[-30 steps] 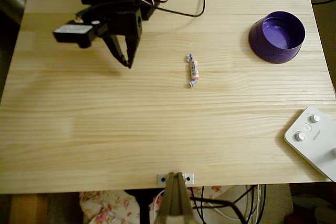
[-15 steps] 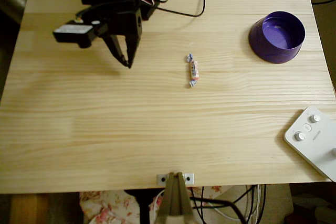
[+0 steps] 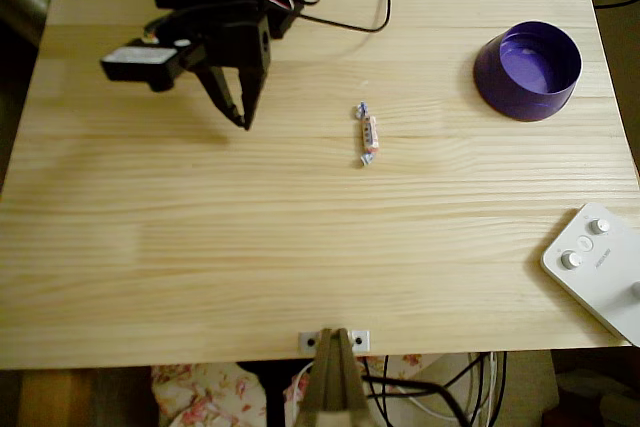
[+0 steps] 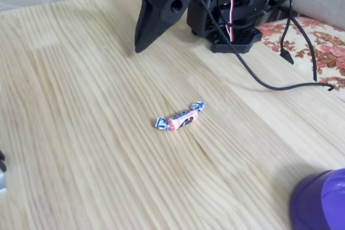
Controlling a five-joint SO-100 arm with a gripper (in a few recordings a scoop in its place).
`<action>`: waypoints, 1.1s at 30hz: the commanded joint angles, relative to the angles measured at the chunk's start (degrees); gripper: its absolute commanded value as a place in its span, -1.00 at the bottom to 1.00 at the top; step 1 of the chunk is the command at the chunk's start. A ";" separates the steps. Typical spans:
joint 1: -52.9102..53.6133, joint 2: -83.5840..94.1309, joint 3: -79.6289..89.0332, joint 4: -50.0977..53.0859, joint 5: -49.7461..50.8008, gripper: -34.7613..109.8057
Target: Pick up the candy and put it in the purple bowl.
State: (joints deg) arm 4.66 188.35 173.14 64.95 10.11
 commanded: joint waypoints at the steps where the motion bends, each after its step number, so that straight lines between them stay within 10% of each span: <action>1: 0.09 0.70 -1.58 -0.44 0.44 -0.53; 33: -20.30 0.62 -10.63 -5.19 14.15 -0.53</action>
State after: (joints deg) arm -10.46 188.09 165.85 63.46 20.92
